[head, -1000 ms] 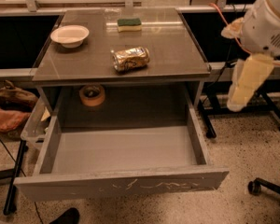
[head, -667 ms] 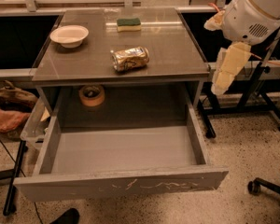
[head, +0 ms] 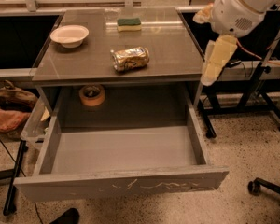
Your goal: Place orange can into top drawer
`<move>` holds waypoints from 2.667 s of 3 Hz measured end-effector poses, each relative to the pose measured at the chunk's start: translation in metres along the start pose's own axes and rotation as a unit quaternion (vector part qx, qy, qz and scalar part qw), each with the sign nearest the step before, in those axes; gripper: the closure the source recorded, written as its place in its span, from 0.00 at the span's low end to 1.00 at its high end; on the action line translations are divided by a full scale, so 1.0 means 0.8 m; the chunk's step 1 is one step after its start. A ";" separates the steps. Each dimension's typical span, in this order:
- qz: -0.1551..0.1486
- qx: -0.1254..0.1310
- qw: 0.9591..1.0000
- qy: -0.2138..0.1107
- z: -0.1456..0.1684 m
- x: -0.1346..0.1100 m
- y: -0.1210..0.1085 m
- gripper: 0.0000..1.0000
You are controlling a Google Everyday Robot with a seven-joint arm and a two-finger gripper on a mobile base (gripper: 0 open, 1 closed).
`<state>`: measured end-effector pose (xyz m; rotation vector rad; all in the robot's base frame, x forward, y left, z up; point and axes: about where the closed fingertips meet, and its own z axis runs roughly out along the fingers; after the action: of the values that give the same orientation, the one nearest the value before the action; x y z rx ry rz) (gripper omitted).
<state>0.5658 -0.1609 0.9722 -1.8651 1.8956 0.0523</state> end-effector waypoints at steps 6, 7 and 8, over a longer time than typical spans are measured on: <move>-0.092 -0.030 0.988 -0.122 0.189 -0.065 -0.171 0.00; -0.094 -0.028 0.987 -0.128 0.215 -0.071 -0.187 0.00; -0.098 -0.028 0.987 -0.123 0.226 -0.080 -0.194 0.00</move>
Offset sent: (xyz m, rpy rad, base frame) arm 0.1317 0.0463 -0.0210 0.1798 -0.0208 0.2241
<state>0.7659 -0.0491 0.8814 -1.9721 1.5540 0.2615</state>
